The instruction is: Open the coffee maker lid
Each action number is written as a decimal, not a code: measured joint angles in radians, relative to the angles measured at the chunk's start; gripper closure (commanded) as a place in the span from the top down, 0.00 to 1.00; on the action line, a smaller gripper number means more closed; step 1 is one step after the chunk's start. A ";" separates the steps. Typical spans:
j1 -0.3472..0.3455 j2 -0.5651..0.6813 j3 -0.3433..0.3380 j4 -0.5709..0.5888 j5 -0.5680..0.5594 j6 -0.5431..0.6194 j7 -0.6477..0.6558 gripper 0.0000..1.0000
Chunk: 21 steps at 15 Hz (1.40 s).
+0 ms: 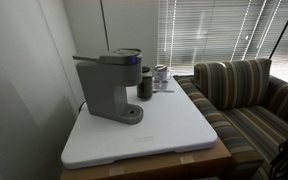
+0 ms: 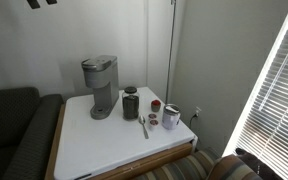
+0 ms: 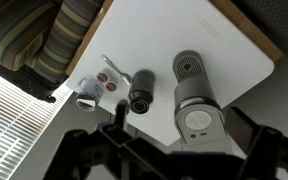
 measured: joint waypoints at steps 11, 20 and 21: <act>0.012 0.081 -0.024 0.047 0.012 0.015 -0.006 1.00; 0.012 0.329 -0.078 0.117 0.157 0.165 -0.055 1.00; 0.014 0.326 -0.078 0.117 0.157 0.164 -0.054 1.00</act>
